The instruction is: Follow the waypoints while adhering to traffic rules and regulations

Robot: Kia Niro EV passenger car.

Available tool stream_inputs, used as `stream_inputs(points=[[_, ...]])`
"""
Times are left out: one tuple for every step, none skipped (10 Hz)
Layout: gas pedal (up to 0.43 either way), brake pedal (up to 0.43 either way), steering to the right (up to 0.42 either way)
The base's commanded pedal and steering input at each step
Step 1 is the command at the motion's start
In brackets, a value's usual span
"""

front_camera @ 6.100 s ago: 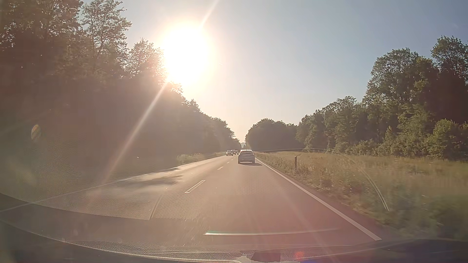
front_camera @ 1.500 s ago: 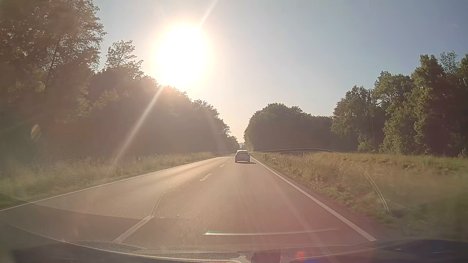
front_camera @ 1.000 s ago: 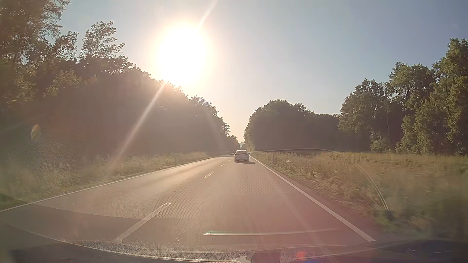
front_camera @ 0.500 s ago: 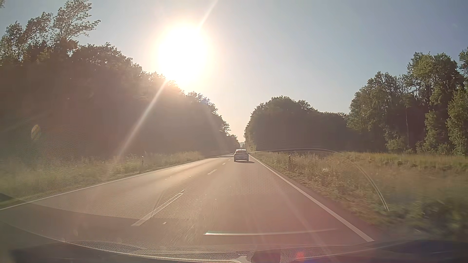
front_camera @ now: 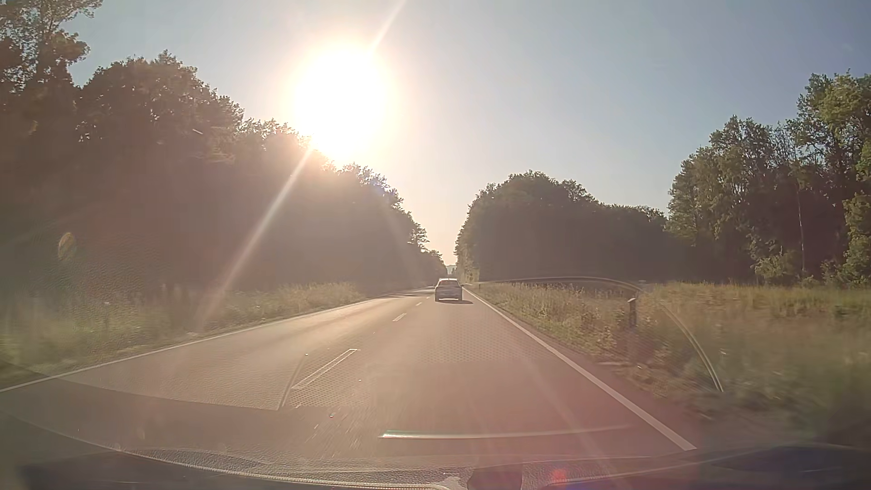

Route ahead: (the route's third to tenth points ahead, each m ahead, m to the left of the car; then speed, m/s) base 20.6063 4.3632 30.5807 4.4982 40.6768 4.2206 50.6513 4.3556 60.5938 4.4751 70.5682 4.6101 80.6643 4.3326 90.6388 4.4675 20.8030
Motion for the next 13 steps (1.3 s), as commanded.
stream_inputs(points=[[0.169, 0.0, 0.001], [0.169, 0.0, 0.001], [0.177, 0.0, 0.001], [0.189, 0.0, 0.001], [0.189, 0.0, 0.001], [0.189, 0.0, 0.001], [0.197, 0.0, 0.001], [0.197, 0.0, 0.001], [0.197, 0.0, 0.002], [0.197, 0.0, 0.001], [0.197, 0.0, 0.001], [0.197, 0.0, 0.002], [0.197, 0.0, 0.002]])
